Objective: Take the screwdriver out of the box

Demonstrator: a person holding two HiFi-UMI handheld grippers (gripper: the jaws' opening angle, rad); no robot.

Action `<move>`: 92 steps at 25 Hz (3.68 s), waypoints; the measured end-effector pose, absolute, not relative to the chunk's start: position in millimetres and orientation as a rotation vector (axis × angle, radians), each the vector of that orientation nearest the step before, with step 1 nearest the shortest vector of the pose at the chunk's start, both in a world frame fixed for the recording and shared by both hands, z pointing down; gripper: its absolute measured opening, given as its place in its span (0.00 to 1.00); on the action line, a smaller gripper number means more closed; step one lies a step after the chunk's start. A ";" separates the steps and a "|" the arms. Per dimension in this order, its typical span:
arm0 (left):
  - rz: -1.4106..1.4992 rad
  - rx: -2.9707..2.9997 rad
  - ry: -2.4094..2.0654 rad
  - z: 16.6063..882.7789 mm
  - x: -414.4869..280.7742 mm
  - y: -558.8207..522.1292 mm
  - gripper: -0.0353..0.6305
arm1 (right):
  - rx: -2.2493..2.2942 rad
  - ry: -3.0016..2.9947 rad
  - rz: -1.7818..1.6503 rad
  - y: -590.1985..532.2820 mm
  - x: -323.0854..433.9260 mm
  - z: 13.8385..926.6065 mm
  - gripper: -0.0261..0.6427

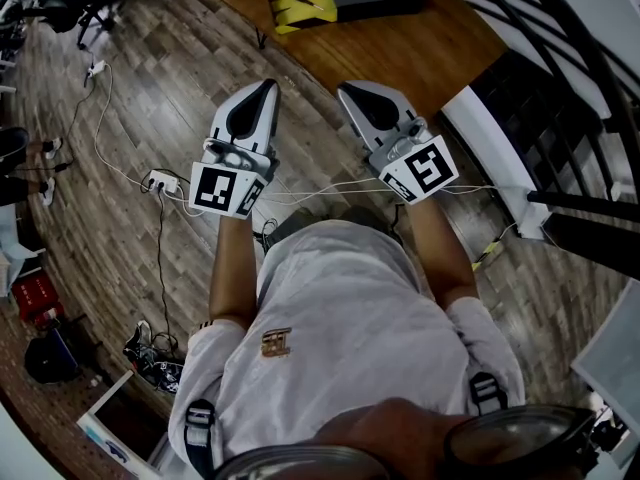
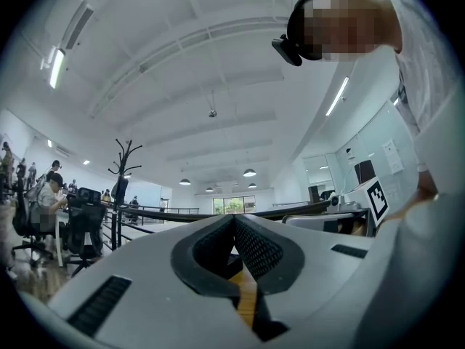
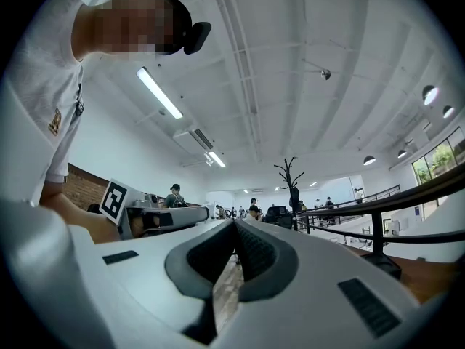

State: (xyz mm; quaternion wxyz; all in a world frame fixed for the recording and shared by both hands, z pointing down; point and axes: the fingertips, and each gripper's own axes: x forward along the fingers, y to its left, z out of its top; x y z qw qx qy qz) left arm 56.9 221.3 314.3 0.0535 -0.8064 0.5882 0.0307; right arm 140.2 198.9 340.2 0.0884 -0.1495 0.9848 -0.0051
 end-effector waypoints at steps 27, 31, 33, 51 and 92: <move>0.096 -2.493 1.703 327.4 -50.5 73.6 0.08 | -0.507 2.972 0.009 66.2 32.0 354.6 0.09; 0.075 -2.540 1.635 329.6 -88.3 29.3 0.08 | -0.572 2.979 -0.004 28.0 -7.2 354.9 0.09; 0.067 -2.562 1.596 329.9 -104.6 9.9 0.08 | -0.607 2.981 -0.009 10.4 -24.4 353.9 0.09; -0.205 -2.757 1.125 353.4 -227.6 -146.9 0.08 | -0.977 2.993 -0.052 -134.8 -167.2 351.6 0.09; -1.566 -2.463 0.027 603.0 -145.0 -281.5 0.29 | -1.052 3.001 -0.243 -267.3 -86.7 420.2 0.09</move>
